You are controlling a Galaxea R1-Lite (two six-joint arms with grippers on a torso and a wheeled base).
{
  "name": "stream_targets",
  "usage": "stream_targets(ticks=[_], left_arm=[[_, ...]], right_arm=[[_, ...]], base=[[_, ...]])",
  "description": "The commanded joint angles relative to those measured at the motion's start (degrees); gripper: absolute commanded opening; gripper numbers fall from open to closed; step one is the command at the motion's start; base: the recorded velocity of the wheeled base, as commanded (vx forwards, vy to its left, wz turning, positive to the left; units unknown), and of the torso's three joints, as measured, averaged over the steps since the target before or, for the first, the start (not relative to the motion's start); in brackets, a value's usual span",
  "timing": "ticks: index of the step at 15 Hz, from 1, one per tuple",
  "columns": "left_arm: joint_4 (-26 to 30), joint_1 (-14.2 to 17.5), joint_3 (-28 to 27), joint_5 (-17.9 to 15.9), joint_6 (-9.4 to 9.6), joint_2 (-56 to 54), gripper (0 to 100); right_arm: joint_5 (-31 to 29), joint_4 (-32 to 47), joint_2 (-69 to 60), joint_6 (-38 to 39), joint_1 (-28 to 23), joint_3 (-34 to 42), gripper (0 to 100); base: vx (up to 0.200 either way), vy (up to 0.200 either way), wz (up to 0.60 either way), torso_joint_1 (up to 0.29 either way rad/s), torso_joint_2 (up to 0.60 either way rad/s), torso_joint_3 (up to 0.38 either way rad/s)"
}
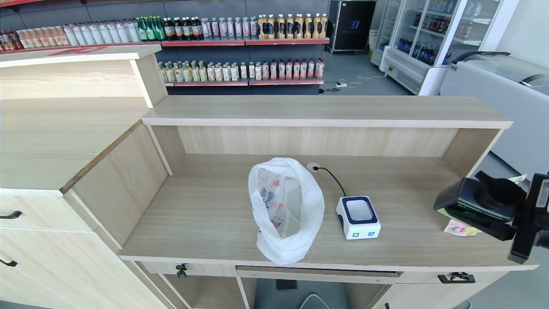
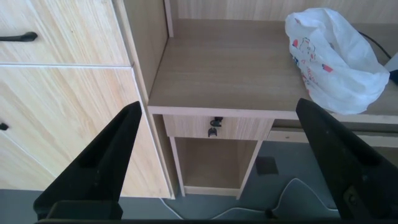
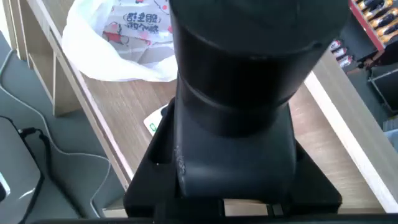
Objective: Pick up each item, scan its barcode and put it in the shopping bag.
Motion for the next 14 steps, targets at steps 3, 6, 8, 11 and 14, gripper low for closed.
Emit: stream_targets(ticks=[3, 6, 8, 11, 14], left_arm=[[-0.01, 0.0, 0.0, 0.0, 0.02, -0.02, 100], [-0.01, 0.0, 0.0, 0.0, 0.02, -0.02, 100], [-0.01, 0.0, 0.0, 0.0, 0.02, -0.02, 100], [-0.01, 0.0, 0.0, 0.0, 0.02, -0.02, 100], [-0.01, 0.0, 0.0, 0.0, 0.02, -0.02, 100]], right_arm=[[-5.79, -0.38, -0.68, 12.41, 0.34, -2.34, 0], [-11.42, -0.56, 2.75, 44.93, 9.48, -6.03, 0], [-11.51, -1.97, 9.6, 59.08, 8.08, -9.11, 0], [-11.77, -6.54, 24.45, 65.41, -0.89, -9.81, 0], [-5.44, -6.36, 33.68, 64.88, -7.66, -11.3, 0]], base=[[0.0, 0.0, 0.6, 0.001, 0.0, 0.01], [0.0, 0.0, 0.2, 0.001, 0.0, 0.002], [0.0, 0.0, 0.0, 0.0, 0.0, 0.0], [0.0, 0.0, 0.0, 0.0, 0.0, 0.0], [0.0, 0.0, 0.0, 0.0, 0.0, 0.0]])
